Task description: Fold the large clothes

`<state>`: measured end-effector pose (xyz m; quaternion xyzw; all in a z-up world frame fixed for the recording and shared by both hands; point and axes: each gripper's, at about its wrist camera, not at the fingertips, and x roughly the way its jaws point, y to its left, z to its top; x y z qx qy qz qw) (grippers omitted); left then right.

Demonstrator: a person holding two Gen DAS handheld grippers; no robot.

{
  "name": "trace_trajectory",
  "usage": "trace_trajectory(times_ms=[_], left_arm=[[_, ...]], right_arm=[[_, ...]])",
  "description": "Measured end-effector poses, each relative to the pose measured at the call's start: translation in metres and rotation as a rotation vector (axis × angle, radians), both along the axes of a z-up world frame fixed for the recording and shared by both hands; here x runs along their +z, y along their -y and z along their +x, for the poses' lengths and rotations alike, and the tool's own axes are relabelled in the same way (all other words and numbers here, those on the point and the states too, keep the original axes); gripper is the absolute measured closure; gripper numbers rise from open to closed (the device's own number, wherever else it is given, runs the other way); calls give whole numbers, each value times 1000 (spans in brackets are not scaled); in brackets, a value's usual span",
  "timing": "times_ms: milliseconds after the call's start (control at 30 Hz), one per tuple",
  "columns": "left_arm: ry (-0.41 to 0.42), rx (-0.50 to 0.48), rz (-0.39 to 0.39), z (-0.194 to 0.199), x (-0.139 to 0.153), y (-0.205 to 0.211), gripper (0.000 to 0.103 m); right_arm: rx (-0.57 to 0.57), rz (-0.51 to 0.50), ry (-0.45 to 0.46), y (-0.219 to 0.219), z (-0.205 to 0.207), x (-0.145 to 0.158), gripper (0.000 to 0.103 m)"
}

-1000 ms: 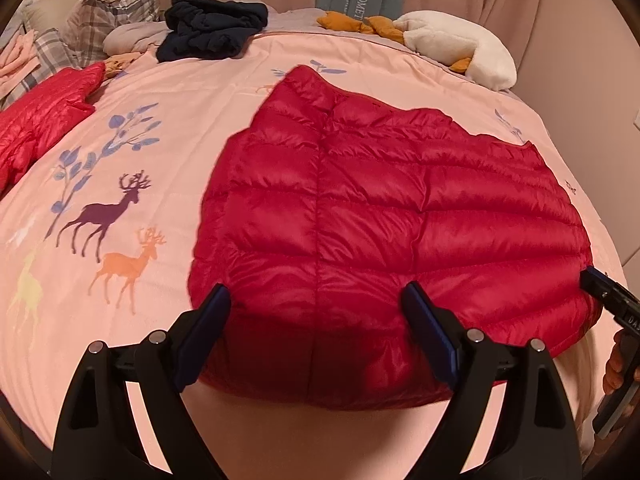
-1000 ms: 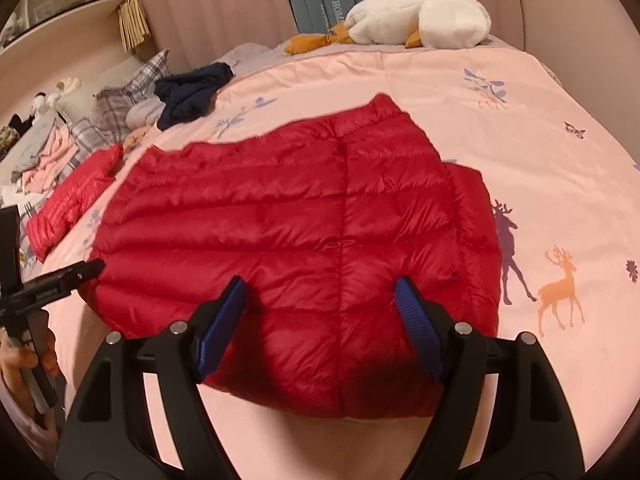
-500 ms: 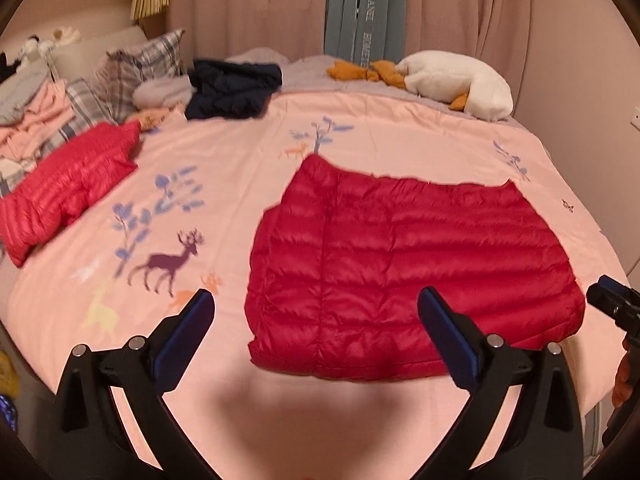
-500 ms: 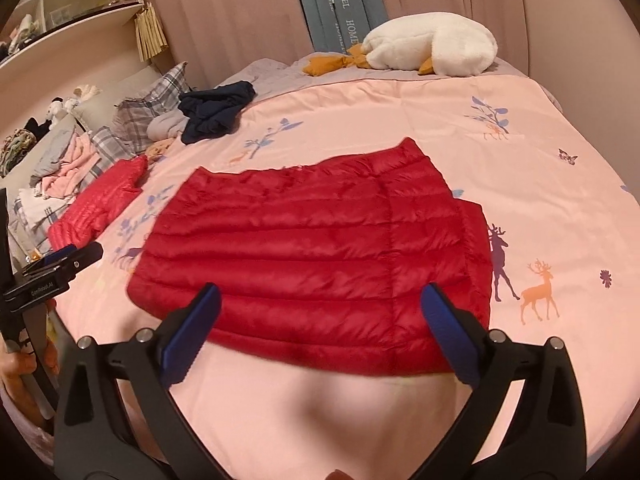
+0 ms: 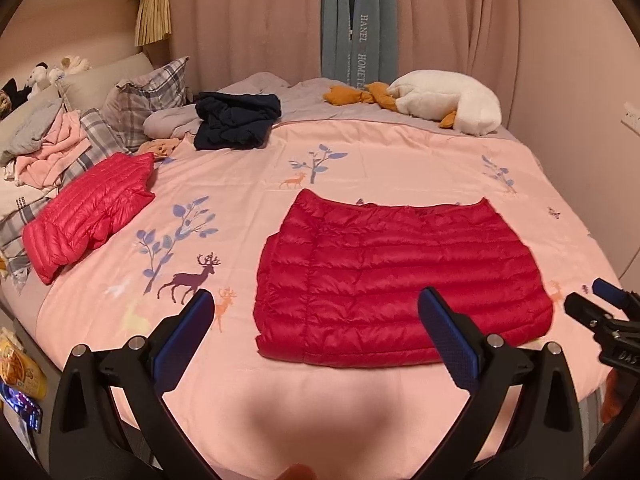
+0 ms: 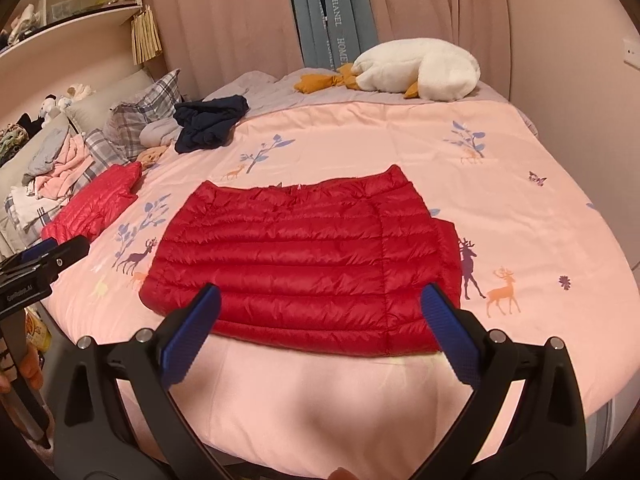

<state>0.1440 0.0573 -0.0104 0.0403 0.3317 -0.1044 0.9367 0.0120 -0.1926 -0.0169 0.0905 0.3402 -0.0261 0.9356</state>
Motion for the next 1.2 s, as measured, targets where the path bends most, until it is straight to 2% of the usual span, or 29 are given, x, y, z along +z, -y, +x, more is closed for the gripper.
trace_trajectory(times_ms=[233,633,1200], left_arm=[[6,-5,-10,-16,11,5,1],[-45,-16,47,-23,-12,19,1],[-62,-41,57,-23,-19,25,1]], right_arm=[[4,-11,12,-7,-11,6,2],[17,0,-37,-18,-8,-13,2],[25,-1,-55,-20,-5,-19,2]])
